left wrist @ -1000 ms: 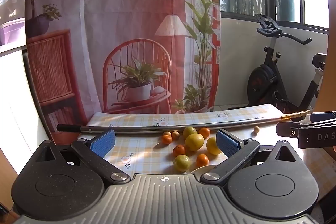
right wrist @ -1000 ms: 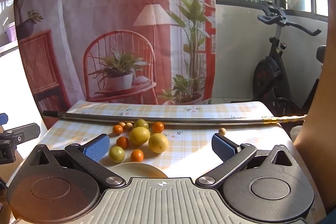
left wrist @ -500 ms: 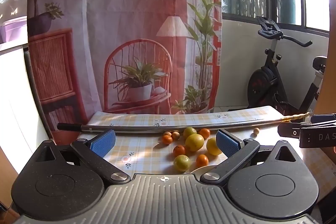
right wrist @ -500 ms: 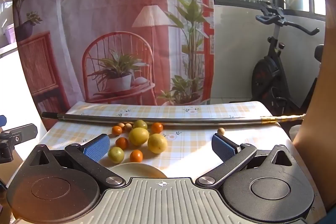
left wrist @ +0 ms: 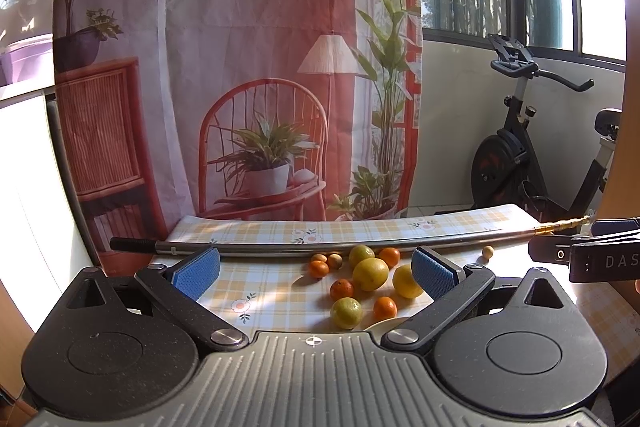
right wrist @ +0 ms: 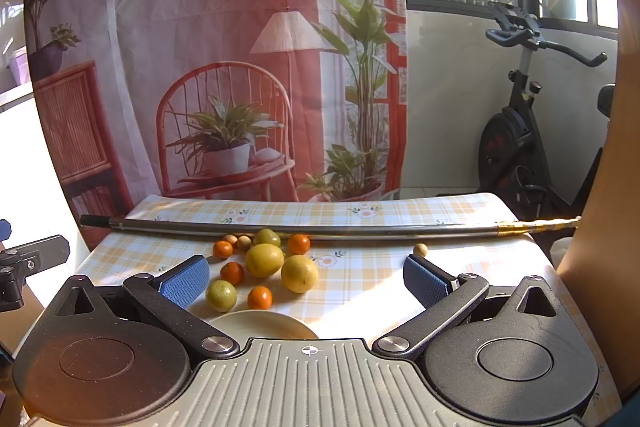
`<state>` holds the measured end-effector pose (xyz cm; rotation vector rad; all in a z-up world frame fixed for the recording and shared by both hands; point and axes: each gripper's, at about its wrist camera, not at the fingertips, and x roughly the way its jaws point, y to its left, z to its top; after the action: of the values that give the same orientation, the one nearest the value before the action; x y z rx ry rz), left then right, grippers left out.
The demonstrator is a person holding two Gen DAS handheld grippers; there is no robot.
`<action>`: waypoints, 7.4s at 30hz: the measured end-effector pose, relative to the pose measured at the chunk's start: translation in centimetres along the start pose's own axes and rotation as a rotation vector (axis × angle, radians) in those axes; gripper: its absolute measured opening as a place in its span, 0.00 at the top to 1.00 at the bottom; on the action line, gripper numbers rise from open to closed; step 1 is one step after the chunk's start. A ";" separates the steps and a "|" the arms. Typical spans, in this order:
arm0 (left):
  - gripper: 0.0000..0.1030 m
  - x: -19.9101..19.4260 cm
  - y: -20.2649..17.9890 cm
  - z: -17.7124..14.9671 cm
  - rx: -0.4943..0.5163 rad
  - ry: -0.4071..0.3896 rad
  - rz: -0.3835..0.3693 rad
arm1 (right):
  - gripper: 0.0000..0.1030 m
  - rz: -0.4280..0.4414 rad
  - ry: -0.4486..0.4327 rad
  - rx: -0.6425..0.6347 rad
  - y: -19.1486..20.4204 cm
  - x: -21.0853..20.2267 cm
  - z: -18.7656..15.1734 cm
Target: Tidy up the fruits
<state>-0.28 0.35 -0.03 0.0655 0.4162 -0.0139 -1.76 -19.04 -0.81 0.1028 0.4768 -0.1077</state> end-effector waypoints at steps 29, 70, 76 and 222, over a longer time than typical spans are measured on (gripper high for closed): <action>0.00 -0.1 0.0 0.0 0.000 -0.002 0.000 | 0.00 0.001 -0.002 0.002 -0.1 0.0 -0.1; 0.00 3.7 3.4 0.2 -0.060 -0.020 0.075 | 0.00 0.090 -0.102 -0.033 -3.0 5.1 1.2; 0.01 6.9 3.5 -1.1 -0.027 0.075 0.075 | 0.00 0.098 -0.035 -0.054 -3.1 9.3 0.5; 0.63 19.0 4.3 -13.7 -0.135 0.271 -0.045 | 0.50 0.208 0.291 -0.071 -1.5 30.9 -5.2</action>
<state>11.68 5.57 -19.97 -0.0762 0.6887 -0.0217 23.01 -22.38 -19.86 0.0982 0.7563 0.1300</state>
